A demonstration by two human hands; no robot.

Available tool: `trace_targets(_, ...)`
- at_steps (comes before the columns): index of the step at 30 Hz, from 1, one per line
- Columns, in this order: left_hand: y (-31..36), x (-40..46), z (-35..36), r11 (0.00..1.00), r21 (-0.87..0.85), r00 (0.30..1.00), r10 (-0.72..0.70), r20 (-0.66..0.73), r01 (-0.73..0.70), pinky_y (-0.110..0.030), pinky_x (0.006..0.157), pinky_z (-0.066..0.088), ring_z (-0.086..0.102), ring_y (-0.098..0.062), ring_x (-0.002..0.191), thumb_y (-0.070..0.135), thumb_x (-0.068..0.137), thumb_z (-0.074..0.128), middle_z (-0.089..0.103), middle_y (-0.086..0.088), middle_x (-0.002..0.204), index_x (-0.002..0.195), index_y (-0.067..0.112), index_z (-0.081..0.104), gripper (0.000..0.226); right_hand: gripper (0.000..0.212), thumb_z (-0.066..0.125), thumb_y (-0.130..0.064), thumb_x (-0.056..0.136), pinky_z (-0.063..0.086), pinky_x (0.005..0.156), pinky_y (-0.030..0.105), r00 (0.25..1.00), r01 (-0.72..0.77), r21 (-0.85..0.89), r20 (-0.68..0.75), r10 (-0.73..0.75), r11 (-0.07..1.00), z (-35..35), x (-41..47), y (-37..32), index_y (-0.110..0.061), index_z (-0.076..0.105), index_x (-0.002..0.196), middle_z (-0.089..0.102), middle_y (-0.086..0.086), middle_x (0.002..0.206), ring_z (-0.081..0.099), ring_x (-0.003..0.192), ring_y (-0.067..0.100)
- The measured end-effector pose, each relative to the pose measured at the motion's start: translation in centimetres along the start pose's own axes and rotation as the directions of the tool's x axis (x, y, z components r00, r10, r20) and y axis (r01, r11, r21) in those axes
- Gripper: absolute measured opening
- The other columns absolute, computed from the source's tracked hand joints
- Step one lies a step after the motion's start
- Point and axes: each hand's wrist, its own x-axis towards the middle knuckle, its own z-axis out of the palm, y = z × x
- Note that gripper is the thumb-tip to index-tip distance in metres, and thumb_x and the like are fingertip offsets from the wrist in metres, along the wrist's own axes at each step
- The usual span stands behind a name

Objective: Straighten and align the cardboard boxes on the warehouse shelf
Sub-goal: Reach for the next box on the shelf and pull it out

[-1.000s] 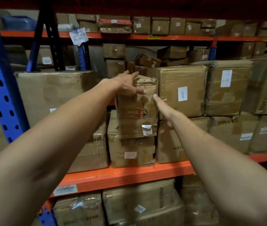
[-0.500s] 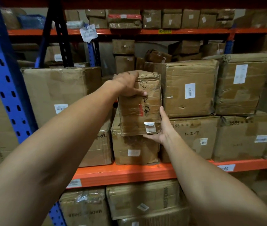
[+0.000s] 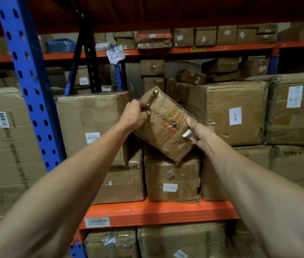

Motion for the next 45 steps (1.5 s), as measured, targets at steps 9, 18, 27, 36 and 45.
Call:
trace_targets(9,-6.1,-3.5,2.0,0.970,0.221,0.993,-0.090,-0.071,0.103,-0.050,0.093,0.056,0.064,-0.041,0.111,0.005,0.084,0.075,0.067,-0.021,0.118,0.133,0.004,0.053,0.053,0.126,0.092,-0.045,0.077,0.037,0.122,0.046,0.972,0.218,-0.609,0.065,-0.227,0.762,1.9,0.5,1.0,-0.002,0.015,0.166,0.035,0.021,0.166,0.038,0.152,0.038)
trace_targets(18,-4.8,0.9,0.1,0.532,0.773,0.938,0.168,0.304,-0.345,-0.049,0.125,0.016,0.050,-0.030,0.139,0.024,0.090,0.072,0.062,-0.011,0.140,0.143,0.018,0.052,0.057,0.103,0.091,-0.044,0.078,0.042,0.115,0.049,0.929,0.358,-0.815,0.264,-0.259,0.456,2.2,0.2,1.2,-0.023,0.035,0.162,0.049,0.019,0.153,0.048,0.141,0.041)
trace_targets(27,-4.3,0.2,-0.7,0.586,0.764,0.957,0.079,0.279,-0.271,-0.046,0.093,0.050,0.056,-0.037,0.126,0.022,0.088,0.077,0.067,-0.015,0.125,0.144,0.019,0.054,0.060,0.102,0.092,-0.043,0.077,0.042,0.114,0.053,0.924,0.370,-0.799,0.262,-0.279,0.474,2.9,0.5,2.1,-0.025,0.036,0.161,0.053,0.019,0.150,0.049,0.141,0.044)
trace_targets(36,-1.7,0.9,0.1,0.615,0.745,0.942,-0.014,0.337,-0.258,-0.051,0.121,0.023,0.054,-0.028,0.132,0.046,0.088,0.072,0.060,-0.009,0.140,0.150,0.017,0.044,0.073,0.103,0.086,-0.040,0.086,0.032,0.122,0.045,0.900,0.435,-0.759,0.352,-0.258,0.484,-0.4,-1.1,0.0,-0.025,0.025,0.167,0.043,0.013,0.164,0.034,0.153,0.036)
trace_targets(45,4.5,3.0,1.2,0.675,0.668,0.937,0.108,0.331,-0.314,-0.049,0.120,0.029,0.035,-0.033,0.150,0.054,0.089,0.069,0.022,-0.014,0.169,0.165,0.017,0.008,0.104,0.097,0.085,-0.046,0.086,0.039,0.117,0.043,0.905,0.386,-0.790,0.225,-0.361,0.476,-6.4,-2.4,-5.4,-0.020,0.033,0.164,0.049,0.015,0.160,0.042,0.150,0.035)
